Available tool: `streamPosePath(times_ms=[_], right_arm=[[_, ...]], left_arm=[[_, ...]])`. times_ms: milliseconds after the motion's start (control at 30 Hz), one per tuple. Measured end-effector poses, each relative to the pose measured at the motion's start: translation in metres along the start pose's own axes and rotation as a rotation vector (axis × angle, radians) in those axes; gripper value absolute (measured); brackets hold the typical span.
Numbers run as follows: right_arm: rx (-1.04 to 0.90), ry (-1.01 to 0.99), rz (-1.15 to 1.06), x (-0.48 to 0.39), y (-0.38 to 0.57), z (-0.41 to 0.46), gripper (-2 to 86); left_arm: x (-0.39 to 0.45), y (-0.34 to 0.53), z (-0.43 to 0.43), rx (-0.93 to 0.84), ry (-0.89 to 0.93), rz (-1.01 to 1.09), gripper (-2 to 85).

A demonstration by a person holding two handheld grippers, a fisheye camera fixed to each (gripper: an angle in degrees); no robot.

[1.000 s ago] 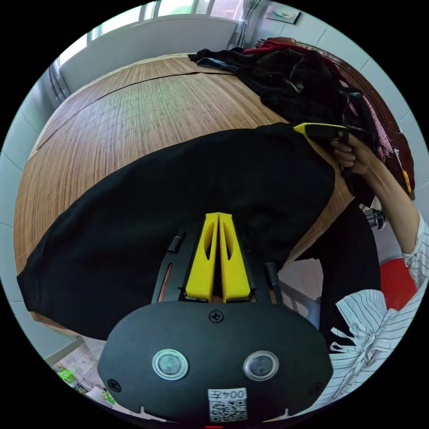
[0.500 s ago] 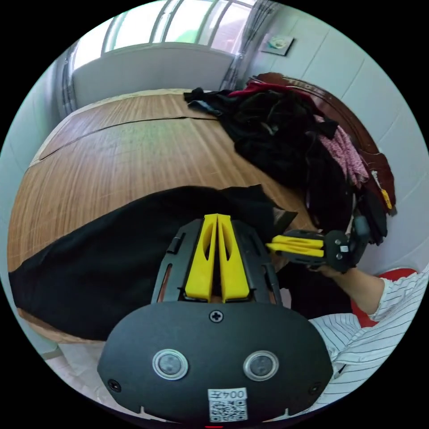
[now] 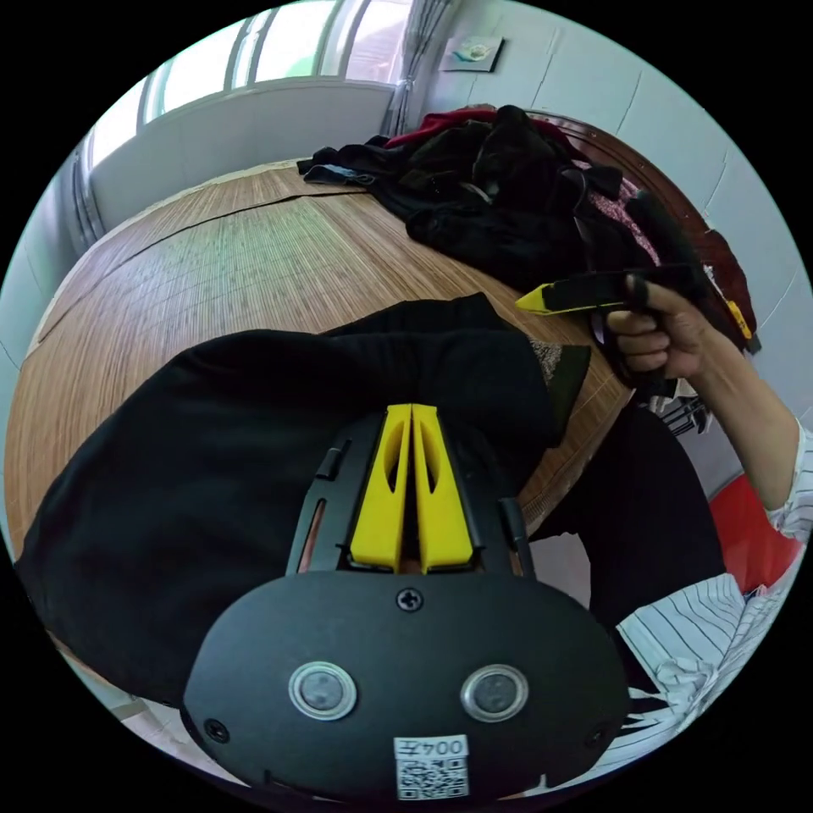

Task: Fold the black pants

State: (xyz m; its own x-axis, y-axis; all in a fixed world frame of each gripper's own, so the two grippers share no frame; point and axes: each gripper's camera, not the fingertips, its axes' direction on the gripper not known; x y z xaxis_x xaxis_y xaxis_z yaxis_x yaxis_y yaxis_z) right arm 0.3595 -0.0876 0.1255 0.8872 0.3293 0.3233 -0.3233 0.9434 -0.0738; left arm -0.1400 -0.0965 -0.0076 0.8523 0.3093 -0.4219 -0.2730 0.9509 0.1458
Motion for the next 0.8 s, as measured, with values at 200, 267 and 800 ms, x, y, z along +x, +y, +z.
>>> streamPosePath(times_ms=[200,267,800], right_arm=[[-0.096,-0.030,-0.006,0.011,-0.034,0.011,6.2],[-0.100,-0.053,-0.024,0.012,-0.039,0.007,3.3],[-0.015,-0.244,0.208,0.043,-0.121,-0.015,0.9]], left_arm=[[-0.005,-0.007,-0.008,-0.022,0.023,-0.004,0.3],[-0.004,-0.014,-0.029,0.015,0.013,0.030,0.4],[-0.113,0.004,-0.044,-0.058,-0.135,-0.126,0.2]])
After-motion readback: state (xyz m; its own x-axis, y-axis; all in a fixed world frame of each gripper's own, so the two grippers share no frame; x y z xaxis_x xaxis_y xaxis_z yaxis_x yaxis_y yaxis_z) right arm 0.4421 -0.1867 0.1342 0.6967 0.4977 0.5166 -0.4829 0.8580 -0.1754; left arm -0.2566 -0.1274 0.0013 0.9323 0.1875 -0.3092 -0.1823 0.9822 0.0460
